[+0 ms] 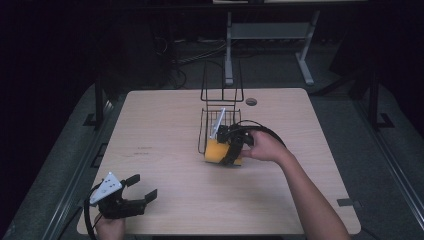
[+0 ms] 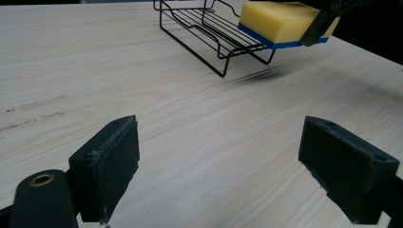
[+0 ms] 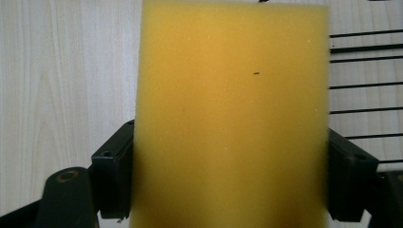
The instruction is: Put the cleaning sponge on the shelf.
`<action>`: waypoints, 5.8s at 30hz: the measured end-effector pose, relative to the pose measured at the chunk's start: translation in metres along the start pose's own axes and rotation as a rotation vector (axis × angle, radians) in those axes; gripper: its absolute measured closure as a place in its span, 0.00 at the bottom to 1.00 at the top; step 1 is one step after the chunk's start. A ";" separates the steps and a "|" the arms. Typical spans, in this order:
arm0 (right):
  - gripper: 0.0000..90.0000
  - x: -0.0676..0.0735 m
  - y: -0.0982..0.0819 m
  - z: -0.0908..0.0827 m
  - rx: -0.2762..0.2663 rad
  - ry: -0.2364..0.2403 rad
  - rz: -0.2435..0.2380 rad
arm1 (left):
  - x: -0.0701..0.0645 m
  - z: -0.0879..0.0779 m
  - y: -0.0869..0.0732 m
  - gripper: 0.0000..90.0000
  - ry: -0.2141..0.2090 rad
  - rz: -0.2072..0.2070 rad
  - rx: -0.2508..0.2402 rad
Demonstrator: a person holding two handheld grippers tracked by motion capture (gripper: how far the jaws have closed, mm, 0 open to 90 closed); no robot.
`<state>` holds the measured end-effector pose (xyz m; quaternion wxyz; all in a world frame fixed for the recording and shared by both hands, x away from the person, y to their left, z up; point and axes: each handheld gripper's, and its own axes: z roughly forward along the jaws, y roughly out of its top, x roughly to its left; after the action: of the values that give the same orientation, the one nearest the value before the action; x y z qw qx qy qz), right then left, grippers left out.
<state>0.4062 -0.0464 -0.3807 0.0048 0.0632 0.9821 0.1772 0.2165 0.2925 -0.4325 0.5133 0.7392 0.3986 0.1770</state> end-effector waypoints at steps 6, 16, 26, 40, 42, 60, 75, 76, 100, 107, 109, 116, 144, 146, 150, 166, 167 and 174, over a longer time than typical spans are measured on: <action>0.24 -0.004 0.003 0.001 0.000 0.005 0.002 | 0.000 0.000 0.000 0.14 0.000 0.000 0.002; 0.24 -0.014 0.000 0.004 0.001 0.016 0.027 | 0.000 -0.001 0.000 0.14 0.002 -0.002 0.000; 0.24 -0.022 0.010 0.001 -0.009 0.016 0.008 | 0.001 -0.002 0.000 0.14 0.004 -0.001 -0.003; 0.24 -0.038 0.018 -0.003 0.004 0.007 0.016 | 0.001 -0.001 0.000 0.14 0.004 -0.003 -0.002; 0.24 -0.039 0.021 -0.003 0.006 0.008 0.016 | 0.001 -0.001 0.000 0.14 0.003 -0.004 -0.002; 0.24 -0.065 0.016 0.010 0.030 0.002 0.049 | 0.002 -0.001 0.000 0.14 0.002 -0.004 -0.004; 0.24 -0.075 0.016 0.024 0.051 0.014 0.044 | 0.002 -0.002 0.000 0.14 0.001 -0.007 -0.006; 0.24 -0.075 0.016 0.024 0.056 0.015 0.045 | 0.002 -0.002 0.000 0.14 0.001 -0.007 -0.006; 0.22 -0.079 0.014 0.034 0.068 0.025 0.051 | 0.003 -0.002 0.000 0.14 0.003 -0.007 -0.005; 0.20 -0.078 0.015 0.032 0.058 0.023 0.052 | 0.004 -0.002 0.000 0.14 0.004 -0.008 -0.006; 0.20 -0.077 0.015 0.030 0.057 0.019 0.050 | 0.003 -0.002 0.000 0.14 0.004 -0.007 -0.006; 0.20 -0.075 0.016 0.023 0.037 0.007 0.046 | 0.003 -0.002 0.000 0.14 0.002 -0.008 -0.006; 0.19 -0.062 0.017 0.002 0.019 -0.018 0.030 | 0.001 -0.001 0.000 0.14 -0.002 0.000 0.000; 0.19 -0.060 0.019 0.002 0.018 -0.019 0.020 | 0.001 -0.001 0.000 0.14 -0.002 -0.001 -0.001; 0.19 -0.055 0.022 0.001 0.020 -0.019 0.002 | 0.001 -0.001 0.000 0.14 -0.002 0.000 -0.001; 0.18 -0.043 0.017 0.000 -0.004 0.007 0.011 | 0.000 0.002 0.001 0.14 0.001 -0.006 0.000; 0.18 -0.042 0.017 0.000 0.001 0.008 0.010 | 0.000 0.002 0.001 0.14 0.000 -0.003 0.005; 0.17 -0.032 0.018 -0.001 0.015 -0.005 -0.008 | -0.001 0.002 0.001 0.14 -0.004 0.001 0.004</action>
<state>0.4400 -0.0340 -0.3744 0.0075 0.0597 0.9837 0.1695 0.2177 0.2905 -0.4325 0.5122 0.7409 0.3975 0.1751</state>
